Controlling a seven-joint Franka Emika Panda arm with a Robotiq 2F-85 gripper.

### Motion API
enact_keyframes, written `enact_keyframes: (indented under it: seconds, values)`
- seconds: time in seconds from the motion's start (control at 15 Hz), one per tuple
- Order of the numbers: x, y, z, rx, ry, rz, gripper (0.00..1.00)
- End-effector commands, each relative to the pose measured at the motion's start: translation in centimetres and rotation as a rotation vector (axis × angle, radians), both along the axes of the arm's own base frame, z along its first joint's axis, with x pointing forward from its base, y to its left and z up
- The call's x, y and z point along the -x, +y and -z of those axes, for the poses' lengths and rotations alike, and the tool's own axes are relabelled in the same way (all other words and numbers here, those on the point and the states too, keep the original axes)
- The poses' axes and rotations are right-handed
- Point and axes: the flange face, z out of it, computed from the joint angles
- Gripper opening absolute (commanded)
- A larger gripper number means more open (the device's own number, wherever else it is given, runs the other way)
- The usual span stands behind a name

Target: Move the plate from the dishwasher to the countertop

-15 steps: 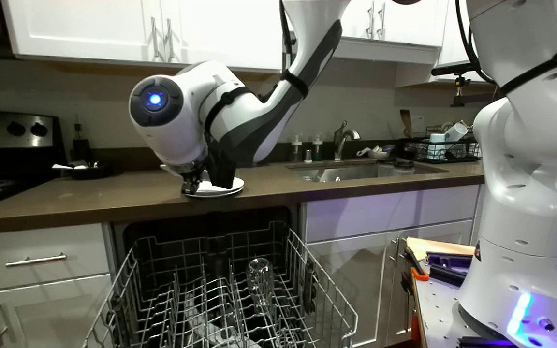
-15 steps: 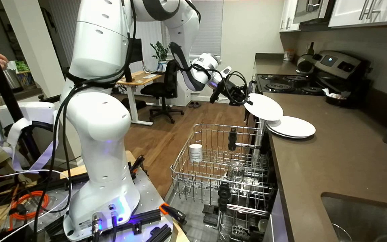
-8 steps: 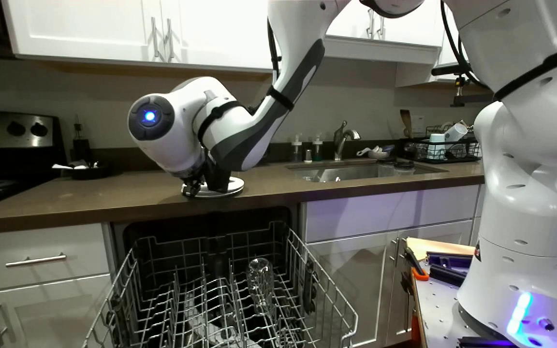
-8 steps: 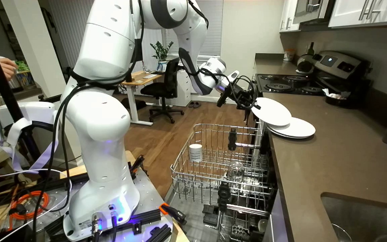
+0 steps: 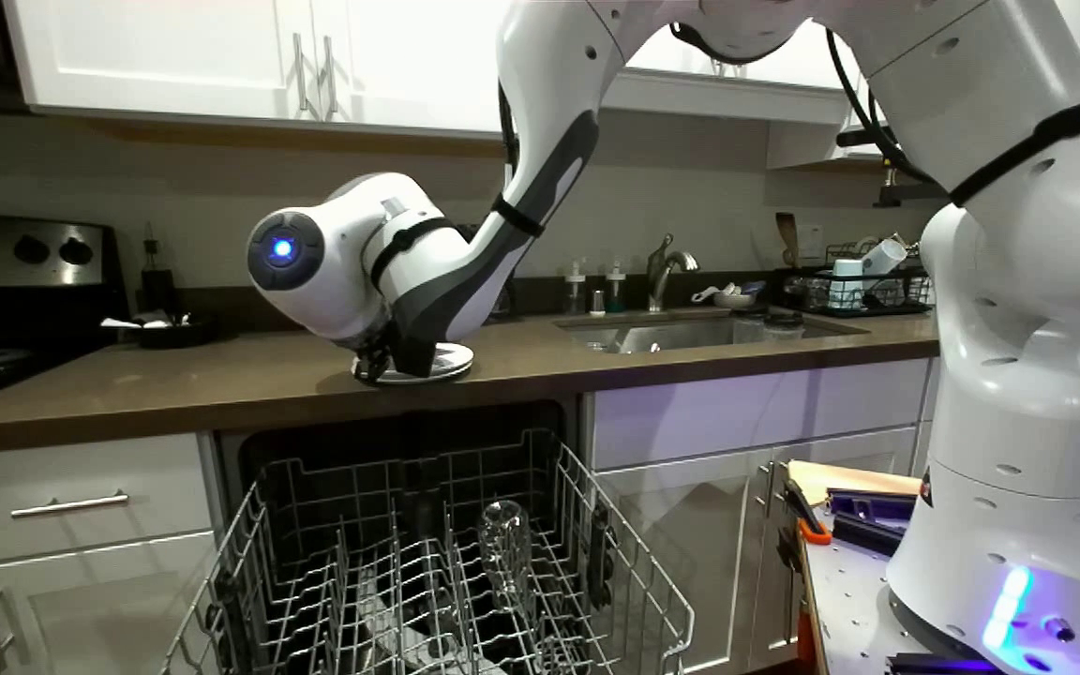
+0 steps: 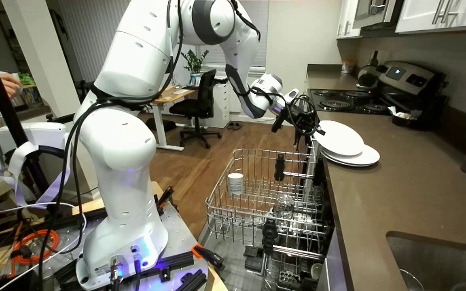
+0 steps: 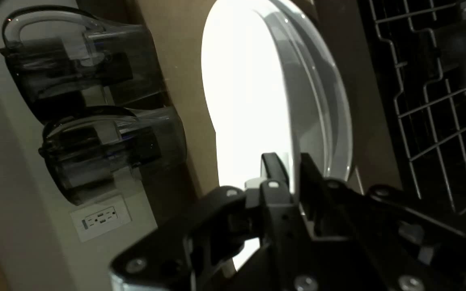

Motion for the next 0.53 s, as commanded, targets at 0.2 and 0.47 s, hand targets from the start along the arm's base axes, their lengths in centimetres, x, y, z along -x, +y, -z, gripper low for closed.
enact_keyframes:
  seconds: [0.2,0.47]
  values:
    - [-1.9,-2.2,-0.4,0.04,-0.004,0.069,0.08]
    - [-2.3,-3.1,0.2,0.041,0.009,0.096,0.08]
